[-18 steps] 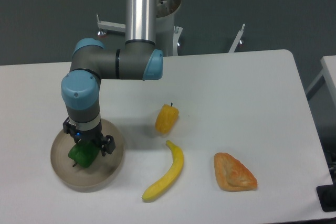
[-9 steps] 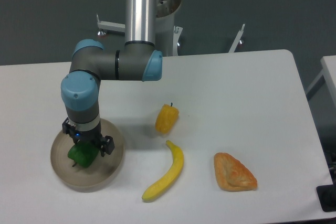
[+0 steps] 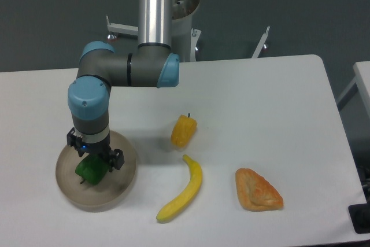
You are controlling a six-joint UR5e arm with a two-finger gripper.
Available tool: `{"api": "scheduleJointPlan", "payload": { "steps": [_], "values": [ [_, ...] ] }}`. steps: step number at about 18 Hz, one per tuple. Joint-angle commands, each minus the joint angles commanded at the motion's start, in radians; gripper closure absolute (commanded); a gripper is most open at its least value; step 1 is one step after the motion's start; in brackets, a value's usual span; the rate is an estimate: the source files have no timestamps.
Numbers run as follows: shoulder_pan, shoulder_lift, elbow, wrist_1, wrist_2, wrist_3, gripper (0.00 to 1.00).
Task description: Pick up the green pepper from the plate
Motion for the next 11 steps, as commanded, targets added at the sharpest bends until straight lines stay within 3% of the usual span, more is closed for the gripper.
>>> {"api": "scheduleJointPlan", "payload": {
  "steps": [11],
  "values": [
    [-0.002, -0.014, 0.002, 0.002, 0.002, -0.002, 0.0]
  ]
}}
